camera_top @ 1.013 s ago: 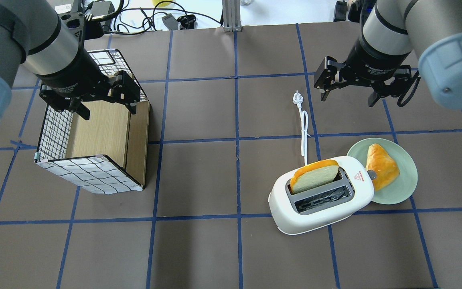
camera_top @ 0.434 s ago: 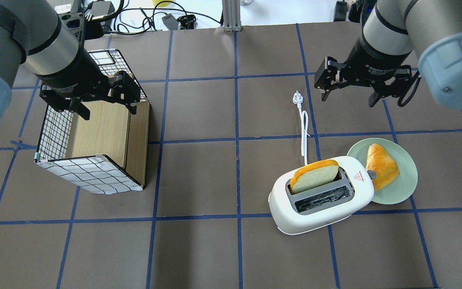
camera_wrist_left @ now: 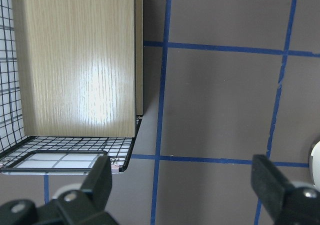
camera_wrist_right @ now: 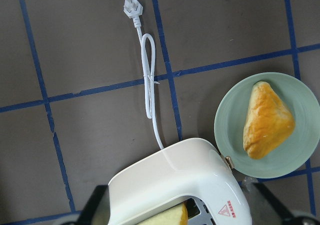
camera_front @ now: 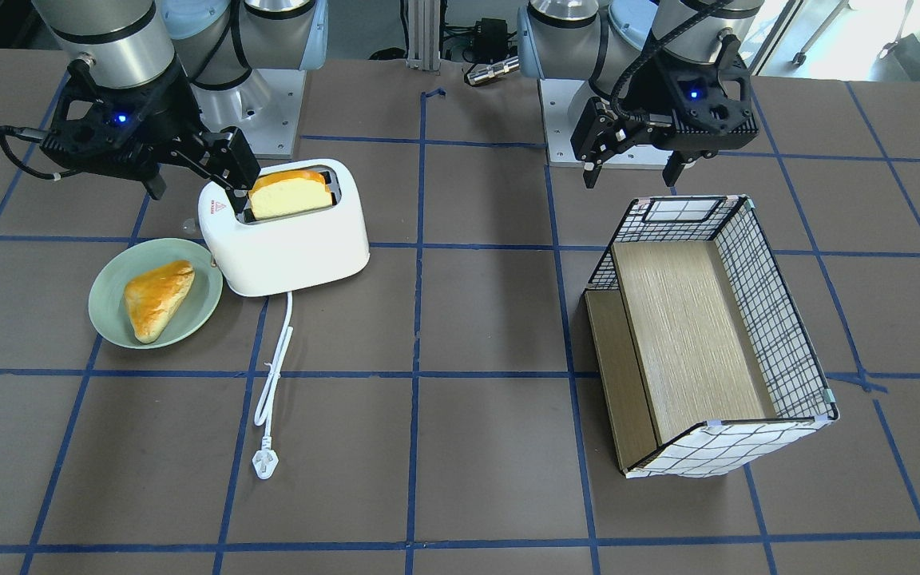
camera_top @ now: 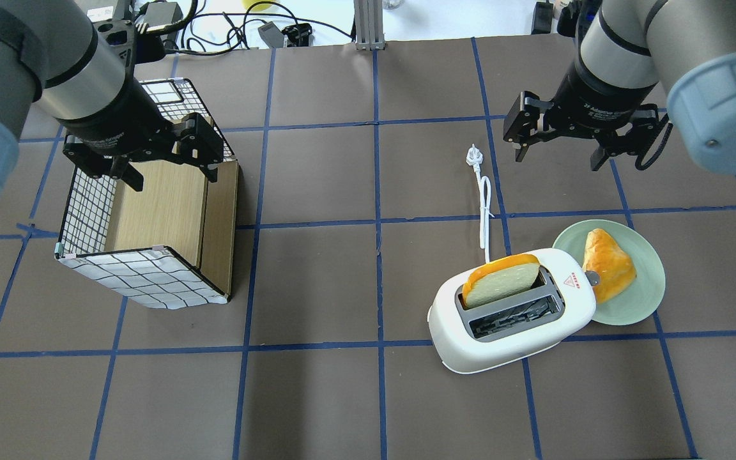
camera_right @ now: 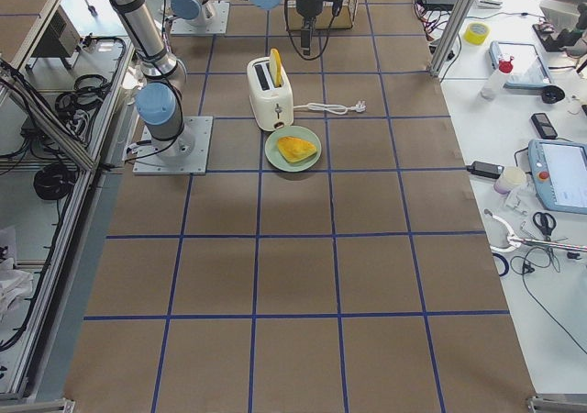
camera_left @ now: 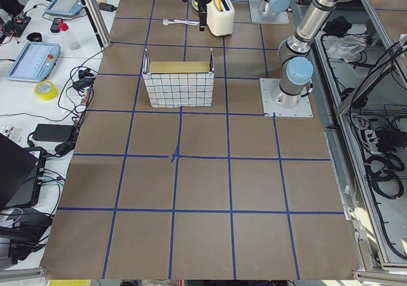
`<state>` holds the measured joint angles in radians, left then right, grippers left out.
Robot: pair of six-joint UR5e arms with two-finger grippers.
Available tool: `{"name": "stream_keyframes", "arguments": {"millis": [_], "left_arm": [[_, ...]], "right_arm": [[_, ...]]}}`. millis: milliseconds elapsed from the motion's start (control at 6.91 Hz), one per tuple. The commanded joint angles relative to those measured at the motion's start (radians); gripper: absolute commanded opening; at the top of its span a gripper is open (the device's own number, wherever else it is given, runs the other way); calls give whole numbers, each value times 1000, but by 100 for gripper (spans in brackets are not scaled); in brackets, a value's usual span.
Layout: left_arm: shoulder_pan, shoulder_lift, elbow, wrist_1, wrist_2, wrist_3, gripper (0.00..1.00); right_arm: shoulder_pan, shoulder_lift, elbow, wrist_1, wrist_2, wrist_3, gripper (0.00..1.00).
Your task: Press toaster with right arm
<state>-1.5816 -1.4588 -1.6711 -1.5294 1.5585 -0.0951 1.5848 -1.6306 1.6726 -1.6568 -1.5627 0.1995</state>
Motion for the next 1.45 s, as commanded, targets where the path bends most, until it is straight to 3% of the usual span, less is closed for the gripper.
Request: {"name": "stream_keyframes", "arguments": {"millis": [0, 724, 868, 1158, 1303], "left_arm": [[0, 0, 1, 0, 0, 0, 100], [0, 0, -1, 0, 0, 0, 100], [0, 0, -1, 0, 0, 0, 100], [0, 0, 1, 0, 0, 0, 100], [0, 0, -1, 0, -1, 0, 100]], "right_arm": [[0, 0, 1, 0, 0, 0, 100], [-3, 0, 1, 2, -3, -2, 100], [-8, 0, -1, -3, -3, -5, 89], [-43, -6, 1, 12, -5, -81, 17], [-69, -8, -1, 21, -3, -100, 0]]}}
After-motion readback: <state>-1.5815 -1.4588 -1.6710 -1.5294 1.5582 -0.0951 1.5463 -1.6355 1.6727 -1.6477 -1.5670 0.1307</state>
